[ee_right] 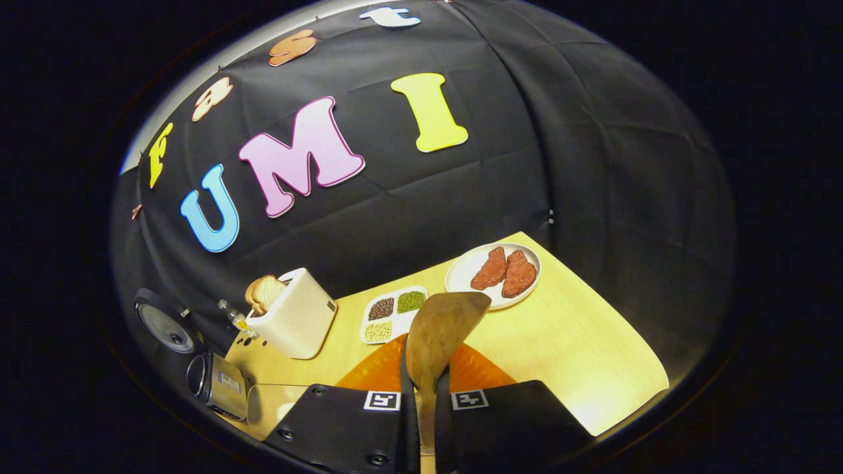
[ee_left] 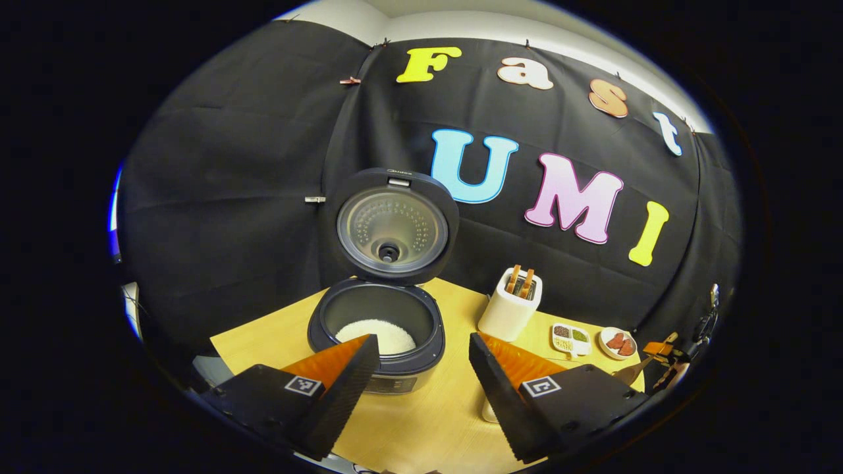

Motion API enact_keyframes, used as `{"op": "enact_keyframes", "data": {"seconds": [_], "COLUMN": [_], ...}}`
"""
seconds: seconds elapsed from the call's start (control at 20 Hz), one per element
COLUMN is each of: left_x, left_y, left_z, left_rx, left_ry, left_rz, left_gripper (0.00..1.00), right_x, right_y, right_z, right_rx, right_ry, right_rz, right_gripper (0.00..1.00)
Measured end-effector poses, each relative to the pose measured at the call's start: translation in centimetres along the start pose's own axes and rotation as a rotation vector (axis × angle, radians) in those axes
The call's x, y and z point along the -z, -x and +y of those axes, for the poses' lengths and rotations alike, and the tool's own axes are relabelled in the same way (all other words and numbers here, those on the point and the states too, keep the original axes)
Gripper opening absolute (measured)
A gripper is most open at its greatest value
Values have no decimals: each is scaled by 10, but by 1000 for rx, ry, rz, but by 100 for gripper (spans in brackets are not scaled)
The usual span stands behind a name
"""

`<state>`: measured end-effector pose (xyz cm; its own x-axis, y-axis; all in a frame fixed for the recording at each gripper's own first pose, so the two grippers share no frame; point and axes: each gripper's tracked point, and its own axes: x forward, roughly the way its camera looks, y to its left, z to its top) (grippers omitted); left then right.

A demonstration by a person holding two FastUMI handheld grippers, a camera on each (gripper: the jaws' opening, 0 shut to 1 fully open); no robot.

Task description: Close the left gripper, press the button to open the rice cooker; take a wooden spoon from the chopstick holder with the right hand, scoop a spoonful of rice and pour it into the rice cooker, then put the wooden spoon back into the chopstick holder.

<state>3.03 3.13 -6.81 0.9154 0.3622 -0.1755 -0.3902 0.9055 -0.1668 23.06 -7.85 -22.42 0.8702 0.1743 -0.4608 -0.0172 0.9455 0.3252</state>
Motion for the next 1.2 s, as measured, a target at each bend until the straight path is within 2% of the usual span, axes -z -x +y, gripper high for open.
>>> {"op": "enact_keyframes", "data": {"seconds": [0.5,0.55,0.6,0.65,0.8,0.95,1.2], "left_x": [-8,-11,-16,-23,-53,-97,-166], "left_y": [5,4,3,2,-3,-14,-49], "left_z": [9,9,8,10,12,23,40], "left_rx": [-31,-26,-23,-24,-3,-4,23], "left_ry": [-19,-17,-18,-22,9,1,-43], "left_rz": [0,-3,-8,-16,-46,-101,-151], "left_gripper": [95,95,95,95,95,95,94], "right_x": [34,34,34,33,26,9,-8], "right_y": [-5,-3,0,4,25,54,98], "right_z": [-10,-13,-13,-15,-19,-27,-22], "right_rx": [37,47,53,61,85,133,166], "right_ry": [-73,-63,-50,-36,9,78,168], "right_rz": [50,51,50,48,26,-34,-98], "right_gripper": [18,11,27,36,94,99,99]}}
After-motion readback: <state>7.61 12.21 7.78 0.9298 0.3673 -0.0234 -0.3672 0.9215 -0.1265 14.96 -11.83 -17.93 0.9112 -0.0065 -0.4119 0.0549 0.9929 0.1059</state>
